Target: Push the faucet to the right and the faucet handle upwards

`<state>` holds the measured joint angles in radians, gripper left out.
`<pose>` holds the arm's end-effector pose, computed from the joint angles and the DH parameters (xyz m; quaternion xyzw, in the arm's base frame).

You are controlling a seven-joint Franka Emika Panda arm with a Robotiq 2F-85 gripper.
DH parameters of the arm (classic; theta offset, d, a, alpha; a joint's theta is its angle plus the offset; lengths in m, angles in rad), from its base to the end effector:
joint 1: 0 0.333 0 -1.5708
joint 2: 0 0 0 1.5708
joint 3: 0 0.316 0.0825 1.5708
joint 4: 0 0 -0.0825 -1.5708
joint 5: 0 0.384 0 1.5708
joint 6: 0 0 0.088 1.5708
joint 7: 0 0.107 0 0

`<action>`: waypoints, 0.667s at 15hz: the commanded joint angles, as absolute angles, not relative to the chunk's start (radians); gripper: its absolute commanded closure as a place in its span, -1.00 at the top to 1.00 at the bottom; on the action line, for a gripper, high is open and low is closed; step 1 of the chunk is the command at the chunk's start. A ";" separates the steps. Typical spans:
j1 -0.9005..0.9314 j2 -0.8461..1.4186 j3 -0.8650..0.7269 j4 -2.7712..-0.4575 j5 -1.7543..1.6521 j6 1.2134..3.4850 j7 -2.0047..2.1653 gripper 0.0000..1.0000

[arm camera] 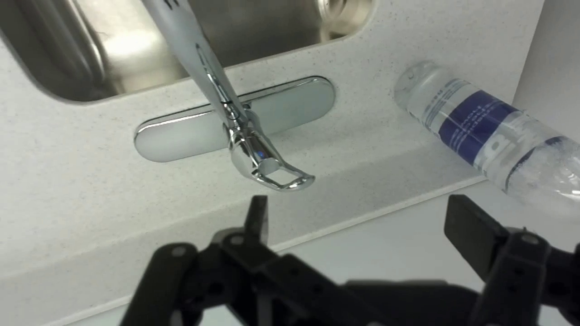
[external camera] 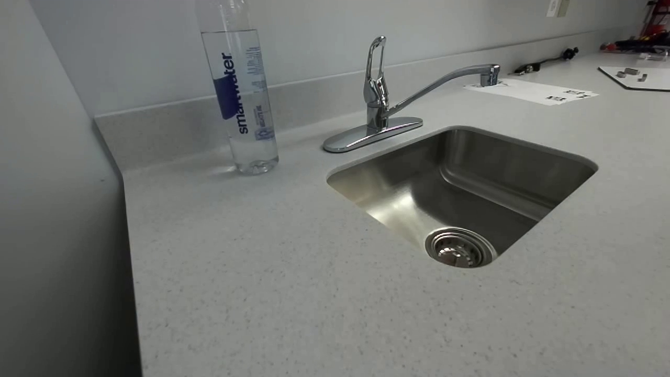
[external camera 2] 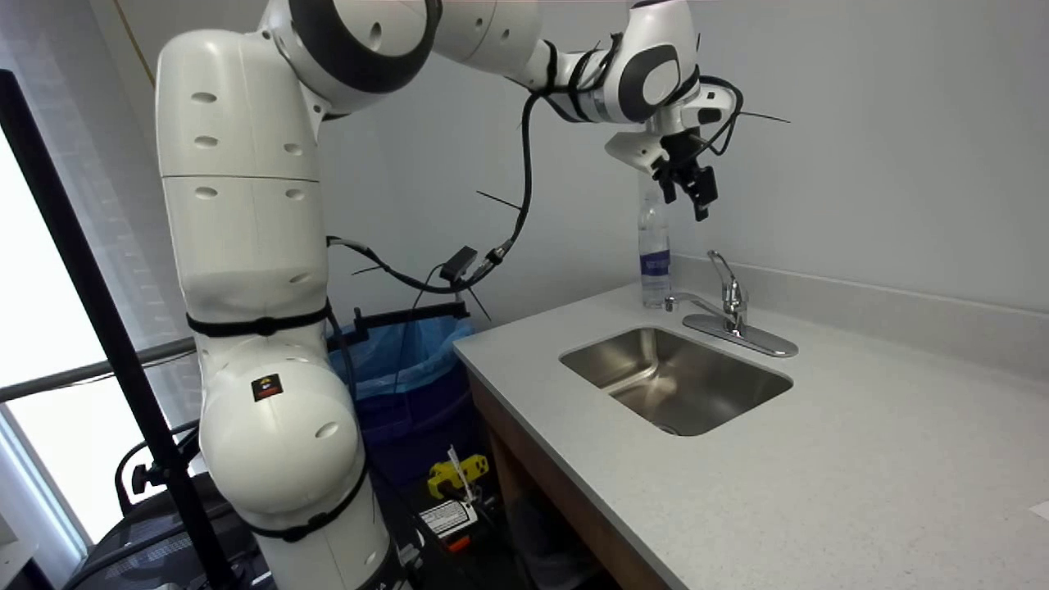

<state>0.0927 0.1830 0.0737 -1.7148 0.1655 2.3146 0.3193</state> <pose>0.6436 0.1079 0.5219 -0.9682 0.1184 -0.1815 0.1248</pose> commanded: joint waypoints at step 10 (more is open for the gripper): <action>0.032 -0.094 0.034 -2.004 0.366 2.273 -0.004 1.00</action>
